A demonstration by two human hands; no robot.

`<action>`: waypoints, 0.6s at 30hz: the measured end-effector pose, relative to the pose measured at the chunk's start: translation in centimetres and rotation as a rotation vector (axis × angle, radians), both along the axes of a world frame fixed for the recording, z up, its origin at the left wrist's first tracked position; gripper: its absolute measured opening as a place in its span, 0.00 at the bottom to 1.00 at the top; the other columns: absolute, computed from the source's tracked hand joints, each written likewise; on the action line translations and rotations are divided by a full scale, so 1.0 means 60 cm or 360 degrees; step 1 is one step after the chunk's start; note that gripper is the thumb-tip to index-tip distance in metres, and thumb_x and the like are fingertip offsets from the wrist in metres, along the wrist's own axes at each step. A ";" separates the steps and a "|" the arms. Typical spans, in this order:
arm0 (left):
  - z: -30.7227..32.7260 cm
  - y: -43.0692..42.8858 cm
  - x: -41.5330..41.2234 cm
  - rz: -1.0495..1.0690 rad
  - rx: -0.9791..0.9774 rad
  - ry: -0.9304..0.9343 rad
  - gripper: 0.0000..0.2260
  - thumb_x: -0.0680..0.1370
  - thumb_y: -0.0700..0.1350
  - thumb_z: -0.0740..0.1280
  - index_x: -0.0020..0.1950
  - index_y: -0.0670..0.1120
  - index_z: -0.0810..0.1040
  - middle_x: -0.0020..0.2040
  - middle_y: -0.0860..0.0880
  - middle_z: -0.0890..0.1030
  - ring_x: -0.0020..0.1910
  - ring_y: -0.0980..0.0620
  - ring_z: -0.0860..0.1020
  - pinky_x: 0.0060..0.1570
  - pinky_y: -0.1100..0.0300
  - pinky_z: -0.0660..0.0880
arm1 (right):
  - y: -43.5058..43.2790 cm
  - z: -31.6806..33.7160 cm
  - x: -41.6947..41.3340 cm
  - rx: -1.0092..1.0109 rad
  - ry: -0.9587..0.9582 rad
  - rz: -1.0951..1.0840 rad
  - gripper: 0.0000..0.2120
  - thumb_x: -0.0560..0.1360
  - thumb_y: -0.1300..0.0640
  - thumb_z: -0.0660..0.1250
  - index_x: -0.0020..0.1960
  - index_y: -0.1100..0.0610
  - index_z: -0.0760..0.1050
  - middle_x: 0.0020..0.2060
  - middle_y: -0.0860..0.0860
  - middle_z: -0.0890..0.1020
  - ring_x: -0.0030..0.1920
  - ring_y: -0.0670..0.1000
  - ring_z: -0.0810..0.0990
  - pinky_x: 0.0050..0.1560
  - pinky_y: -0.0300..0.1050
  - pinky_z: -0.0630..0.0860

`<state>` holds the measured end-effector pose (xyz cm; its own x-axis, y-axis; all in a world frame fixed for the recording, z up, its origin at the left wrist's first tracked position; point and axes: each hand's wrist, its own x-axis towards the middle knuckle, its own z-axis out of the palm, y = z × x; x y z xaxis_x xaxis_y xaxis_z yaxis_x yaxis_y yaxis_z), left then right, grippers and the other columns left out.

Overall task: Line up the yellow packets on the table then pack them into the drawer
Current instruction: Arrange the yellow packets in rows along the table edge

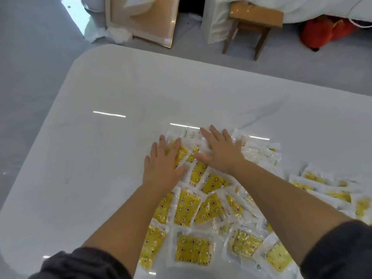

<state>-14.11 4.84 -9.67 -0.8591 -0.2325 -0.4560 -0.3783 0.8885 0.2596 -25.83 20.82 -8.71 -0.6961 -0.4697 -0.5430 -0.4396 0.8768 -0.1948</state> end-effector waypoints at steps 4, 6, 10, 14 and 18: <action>-0.011 0.013 0.050 -0.0108 -0.0130 -0.0035 0.29 0.79 0.65 0.48 0.78 0.59 0.45 0.80 0.47 0.44 0.78 0.43 0.45 0.73 0.43 0.54 | 0.016 -0.015 0.053 0.0018 0.0143 0.0068 0.37 0.72 0.26 0.50 0.76 0.38 0.45 0.78 0.44 0.49 0.77 0.56 0.49 0.69 0.69 0.54; -0.004 0.021 0.086 -0.0104 -0.0131 -0.0071 0.29 0.77 0.64 0.45 0.78 0.60 0.49 0.80 0.47 0.46 0.78 0.43 0.47 0.72 0.43 0.56 | 0.023 -0.012 0.092 -0.0033 0.0152 0.0034 0.36 0.72 0.27 0.53 0.75 0.38 0.48 0.77 0.45 0.53 0.75 0.56 0.53 0.67 0.66 0.59; 0.007 0.024 0.138 -0.0080 -0.0058 -0.0132 0.29 0.76 0.64 0.49 0.78 0.60 0.52 0.80 0.47 0.48 0.78 0.44 0.48 0.72 0.43 0.57 | 0.027 -0.003 0.168 -0.0082 0.0109 -0.0091 0.34 0.72 0.30 0.58 0.75 0.40 0.56 0.75 0.46 0.59 0.72 0.55 0.59 0.64 0.62 0.64; 0.016 0.014 0.165 0.0054 0.0064 -0.0116 0.30 0.78 0.64 0.56 0.78 0.59 0.53 0.80 0.47 0.47 0.78 0.45 0.49 0.72 0.47 0.57 | 0.027 0.005 0.200 -0.0150 0.0035 -0.0272 0.31 0.73 0.34 0.63 0.72 0.41 0.60 0.69 0.48 0.64 0.67 0.54 0.66 0.61 0.57 0.68; 0.025 -0.001 0.150 0.0333 -0.0045 -0.0037 0.35 0.74 0.59 0.69 0.75 0.51 0.58 0.71 0.45 0.65 0.67 0.44 0.67 0.60 0.49 0.68 | 0.029 0.019 0.185 -0.0087 -0.0031 -0.0472 0.28 0.73 0.38 0.66 0.69 0.44 0.63 0.61 0.47 0.73 0.62 0.52 0.73 0.63 0.55 0.64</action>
<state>-5.11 4.77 -8.18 -0.7802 -0.4174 -0.4660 -0.5607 0.7969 0.2250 -14.71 22.59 -7.59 -0.7969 -0.2761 -0.5374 -0.1614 0.9544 -0.2510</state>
